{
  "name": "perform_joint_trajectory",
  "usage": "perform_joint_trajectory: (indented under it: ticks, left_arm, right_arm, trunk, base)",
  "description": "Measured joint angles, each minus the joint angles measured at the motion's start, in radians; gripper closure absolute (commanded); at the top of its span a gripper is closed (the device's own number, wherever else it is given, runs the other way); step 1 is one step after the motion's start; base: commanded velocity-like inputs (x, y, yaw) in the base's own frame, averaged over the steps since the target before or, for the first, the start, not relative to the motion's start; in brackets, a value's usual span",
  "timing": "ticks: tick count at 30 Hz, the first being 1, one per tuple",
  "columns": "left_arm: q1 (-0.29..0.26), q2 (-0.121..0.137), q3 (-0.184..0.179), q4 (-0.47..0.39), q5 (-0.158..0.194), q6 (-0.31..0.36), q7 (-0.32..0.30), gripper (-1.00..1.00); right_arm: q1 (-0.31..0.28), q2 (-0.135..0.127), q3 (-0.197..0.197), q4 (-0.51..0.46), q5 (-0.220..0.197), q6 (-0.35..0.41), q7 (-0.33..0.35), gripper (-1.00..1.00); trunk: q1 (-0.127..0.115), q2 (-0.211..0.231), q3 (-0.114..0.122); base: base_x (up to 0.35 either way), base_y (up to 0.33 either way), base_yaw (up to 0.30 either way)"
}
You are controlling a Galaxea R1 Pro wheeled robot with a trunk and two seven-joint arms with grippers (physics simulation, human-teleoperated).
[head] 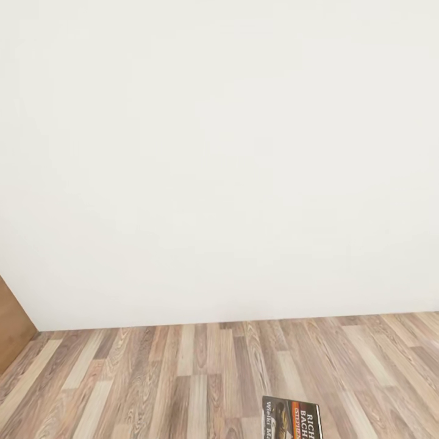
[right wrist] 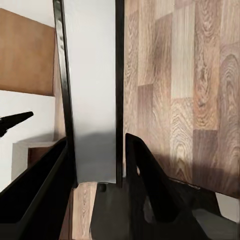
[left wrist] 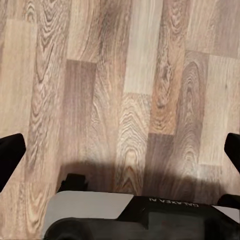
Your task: In the bedroom, move the book from the bed onto either nightstand, and place the two sandals side by side next to the bed.
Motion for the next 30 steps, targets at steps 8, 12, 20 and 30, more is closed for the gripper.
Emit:
perform_joint_trajectory:
  ticks: [8,12,20,30]
  left_arm:
    - [0.062,0.006,0.0,0.005,-0.002,-0.002,0.0,-1.0]
    - [0.067,0.007,0.0,0.005,-0.004,-0.004,0.0,-1.0]
    - [0.068,0.017,-0.001,0.006,-0.003,-0.034,0.0,-1.0]
    - [0.068,0.026,0.0,0.005,-0.001,-0.05,0.0,-1.0]
  right_arm:
    - [0.0,-0.001,-0.002,0.024,0.0,-0.07,0.001,1.0]
    - [0.0,-0.001,-0.002,0.025,0.0,-0.072,0.001,1.0]
    - [0.0,-0.001,-0.002,0.026,-0.003,-0.073,0.001,1.0]
    - [0.0,-0.001,-0.001,0.029,-0.003,-0.073,0.002,1.0]
  trunk:
    - [0.0,0.0,0.0]
    - [0.0,0.0,0.0]
    - [0.0,0.0,0.0]
    - [0.0,0.0,0.0]
  base:
    - [0.311,0.0,0.0]
    - [0.312,0.0,0.0]
    - [0.307,0.0,0.0]
    - [0.33,0.0,0.0]
